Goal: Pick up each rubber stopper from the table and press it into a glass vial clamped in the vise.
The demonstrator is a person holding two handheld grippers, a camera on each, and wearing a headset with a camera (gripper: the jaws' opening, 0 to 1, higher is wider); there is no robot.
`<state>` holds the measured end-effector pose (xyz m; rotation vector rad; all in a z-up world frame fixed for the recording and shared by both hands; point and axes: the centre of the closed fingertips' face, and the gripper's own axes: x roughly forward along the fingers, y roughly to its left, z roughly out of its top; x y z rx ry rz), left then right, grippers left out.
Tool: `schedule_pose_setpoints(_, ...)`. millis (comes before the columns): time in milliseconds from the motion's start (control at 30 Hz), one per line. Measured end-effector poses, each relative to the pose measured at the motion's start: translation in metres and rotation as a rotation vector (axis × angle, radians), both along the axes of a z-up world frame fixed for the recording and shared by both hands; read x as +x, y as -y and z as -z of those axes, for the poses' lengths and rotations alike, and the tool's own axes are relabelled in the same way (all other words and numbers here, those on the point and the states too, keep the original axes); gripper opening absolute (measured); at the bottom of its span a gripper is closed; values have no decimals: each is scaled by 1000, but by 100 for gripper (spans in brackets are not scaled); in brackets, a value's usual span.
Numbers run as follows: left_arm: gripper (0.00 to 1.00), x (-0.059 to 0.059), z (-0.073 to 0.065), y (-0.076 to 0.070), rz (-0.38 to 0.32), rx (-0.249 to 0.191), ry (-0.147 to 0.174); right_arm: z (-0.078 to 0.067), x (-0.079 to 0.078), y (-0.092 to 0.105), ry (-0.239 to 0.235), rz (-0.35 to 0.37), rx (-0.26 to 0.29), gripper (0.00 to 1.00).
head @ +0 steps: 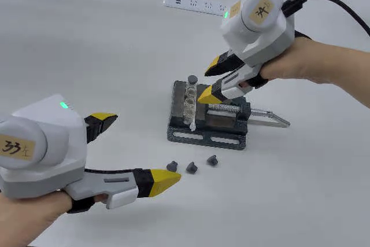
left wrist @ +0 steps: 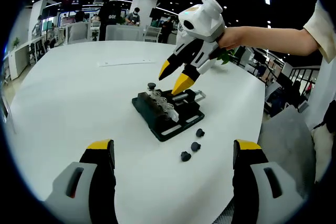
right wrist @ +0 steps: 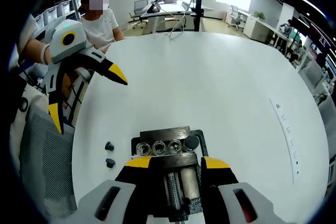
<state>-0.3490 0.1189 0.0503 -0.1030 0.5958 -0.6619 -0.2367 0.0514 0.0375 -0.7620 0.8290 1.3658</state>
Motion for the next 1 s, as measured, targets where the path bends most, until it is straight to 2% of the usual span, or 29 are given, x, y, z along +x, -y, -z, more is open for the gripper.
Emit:
schedule_pose_setpoints(100,93,-1,0,-1,3,5,-1,-3,-5,5,2,12,15,33)
schedule_pose_setpoints(333,93,-2,-4,0,17,18,7,-7,-27,19,-7,39,49,33)
schedule_pose_setpoints(600,93,-4,-6,1,29,28,20,-1,-56,38,-19,41,42,32)
schedule_pose_setpoints(667,93,-5,-5,1,33,31,22,1,-67,42,-25,21,34,32)
schedule_pose_setpoints(800,93,-10,-5,0,36,37,24,11,-88,52,2,-92,-14,31)
schedule_pose_setpoints(833,93,-11,-6,0,35,38,24,14,-91,54,-3,-96,-19,31)
schedule_pose_setpoints(867,93,-12,-6,-1,34,40,24,18,-96,56,-1,-132,-30,31)
schedule_pose_setpoints(1000,93,-16,-6,-2,29,40,27,30,-107,58,29,-223,-61,28)
